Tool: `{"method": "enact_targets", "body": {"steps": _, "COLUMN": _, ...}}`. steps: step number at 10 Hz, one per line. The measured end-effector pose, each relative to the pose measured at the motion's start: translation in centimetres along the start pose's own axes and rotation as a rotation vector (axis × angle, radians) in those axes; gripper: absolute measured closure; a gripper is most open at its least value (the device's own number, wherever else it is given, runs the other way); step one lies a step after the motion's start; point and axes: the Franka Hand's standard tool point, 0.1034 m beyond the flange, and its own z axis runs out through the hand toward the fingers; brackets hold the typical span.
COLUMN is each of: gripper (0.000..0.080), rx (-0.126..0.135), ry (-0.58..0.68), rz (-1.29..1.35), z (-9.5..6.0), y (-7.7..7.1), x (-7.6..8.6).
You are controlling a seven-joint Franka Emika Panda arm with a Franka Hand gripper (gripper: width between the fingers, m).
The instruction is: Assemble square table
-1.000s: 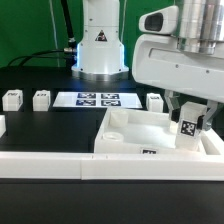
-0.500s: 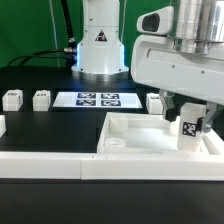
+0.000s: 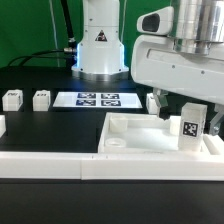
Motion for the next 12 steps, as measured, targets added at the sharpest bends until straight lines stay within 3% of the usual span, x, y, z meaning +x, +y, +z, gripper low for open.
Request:
{"method": "enact_targets", "body": {"steps": 5, "gripper": 0.0150, "rx": 0.004, "ry": 0.001, "rz": -0.005, "z": -0.2, "y": -0.2, "x": 0.0}}
{"method": "enact_targets", "body": {"steps": 6, "gripper": 0.0150, "rx": 0.032, "ry": 0.006, "rz": -0.025, "z": -2.0, "y": -1.0, "x": -0.4}}
{"method": "enact_targets", "body": {"steps": 7, "gripper": 0.0150, "rx": 0.050, "ry": 0.004, "rz": -0.034, "z": -3.8, "y": -0.8, "x": -1.6}}
{"method": "enact_targets", "body": {"steps": 9, "gripper": 0.0150, "rx": 0.078, "ry": 0.007, "rz": -0.072, "z": -5.5, "y": -0.4, "x": -3.4}}
{"method": "enact_targets", "body": {"steps": 12, "gripper": 0.0150, "rx": 0.074, "ry": 0.010, "rz": -0.167, "z": -5.3, "y": -0.2, "x": -3.4}}
